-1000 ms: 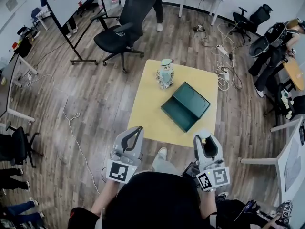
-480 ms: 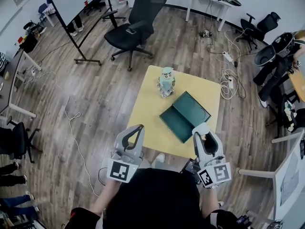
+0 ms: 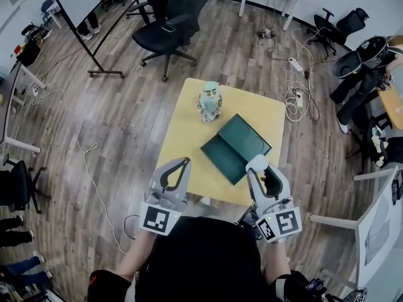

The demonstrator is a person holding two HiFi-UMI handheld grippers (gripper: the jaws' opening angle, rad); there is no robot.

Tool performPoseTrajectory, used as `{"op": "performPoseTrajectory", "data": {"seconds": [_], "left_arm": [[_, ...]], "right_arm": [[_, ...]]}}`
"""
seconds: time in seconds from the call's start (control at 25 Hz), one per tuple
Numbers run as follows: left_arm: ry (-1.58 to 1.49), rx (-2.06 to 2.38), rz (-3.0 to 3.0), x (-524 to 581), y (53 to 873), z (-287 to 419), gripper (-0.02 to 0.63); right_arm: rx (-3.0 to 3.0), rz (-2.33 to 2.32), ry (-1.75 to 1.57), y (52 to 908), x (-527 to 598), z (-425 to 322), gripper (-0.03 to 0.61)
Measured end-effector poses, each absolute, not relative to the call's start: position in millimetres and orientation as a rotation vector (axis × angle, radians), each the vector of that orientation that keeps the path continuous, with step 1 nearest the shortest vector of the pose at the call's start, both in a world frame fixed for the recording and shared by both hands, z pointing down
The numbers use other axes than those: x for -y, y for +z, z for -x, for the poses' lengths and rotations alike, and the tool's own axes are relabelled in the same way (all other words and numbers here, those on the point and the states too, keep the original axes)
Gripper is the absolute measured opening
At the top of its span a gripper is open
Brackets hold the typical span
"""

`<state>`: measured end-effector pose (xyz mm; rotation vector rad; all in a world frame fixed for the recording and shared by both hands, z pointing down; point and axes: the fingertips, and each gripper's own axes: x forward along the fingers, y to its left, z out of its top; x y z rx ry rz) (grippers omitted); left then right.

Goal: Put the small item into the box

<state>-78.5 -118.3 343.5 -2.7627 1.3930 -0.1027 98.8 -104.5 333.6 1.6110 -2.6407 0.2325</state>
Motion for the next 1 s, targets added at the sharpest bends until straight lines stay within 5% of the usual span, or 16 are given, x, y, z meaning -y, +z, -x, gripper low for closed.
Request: {"op": "performPoseTrajectory", "data": {"seconds": [1.0], "left_arm": [[-0.199,-1.094,2.950,197.9,379.7,18.7,0.002]], "right_arm": [[2.431,-1.688,0.501,403.5,169.9,-122.4,0.166]]}}
